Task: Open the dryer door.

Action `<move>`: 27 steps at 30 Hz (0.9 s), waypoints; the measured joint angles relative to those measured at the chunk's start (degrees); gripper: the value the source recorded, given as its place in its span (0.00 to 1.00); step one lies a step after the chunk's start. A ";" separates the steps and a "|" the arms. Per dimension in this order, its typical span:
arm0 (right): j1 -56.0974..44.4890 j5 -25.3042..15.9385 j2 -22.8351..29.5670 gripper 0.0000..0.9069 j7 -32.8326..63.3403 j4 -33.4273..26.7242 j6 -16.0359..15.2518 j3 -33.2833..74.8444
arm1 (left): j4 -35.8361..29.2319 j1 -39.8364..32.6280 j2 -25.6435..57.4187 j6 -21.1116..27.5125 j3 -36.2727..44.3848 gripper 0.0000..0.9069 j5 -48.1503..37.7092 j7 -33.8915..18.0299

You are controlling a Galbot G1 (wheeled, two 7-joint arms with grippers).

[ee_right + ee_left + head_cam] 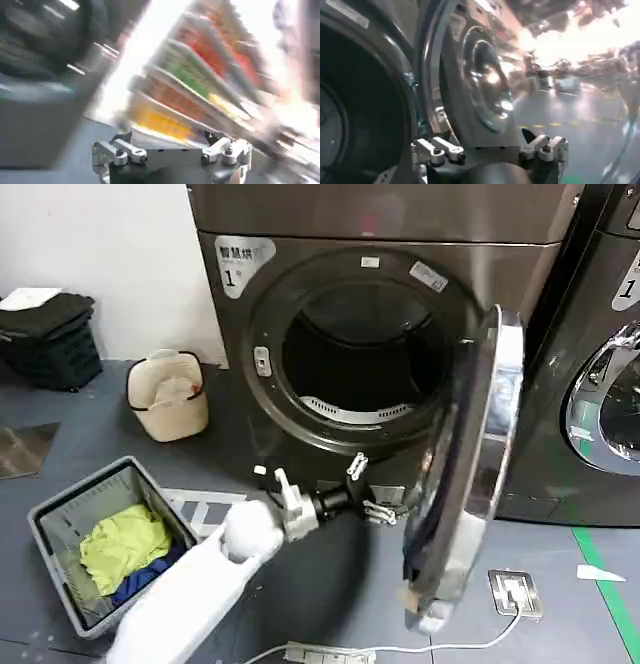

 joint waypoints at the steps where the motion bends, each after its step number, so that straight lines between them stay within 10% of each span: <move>1: -0.23 -0.22 0.15 1.00 1.72 -0.86 -1.38 0.89 | 0.35 -0.22 -0.46 -0.03 0.28 1.00 0.01 -0.12; 15: -0.41 -9.01 2.41 1.00 18.16 -5.16 -17.37 10.18 | 5.77 -3.21 -6.39 -1.37 3.58 1.00 1.91 -1.74; 27: -3.04 -10.98 5.56 1.00 15.88 -4.52 -18.85 15.49 | 11.90 -6.40 -12.35 -3.06 6.65 1.00 4.04 -3.57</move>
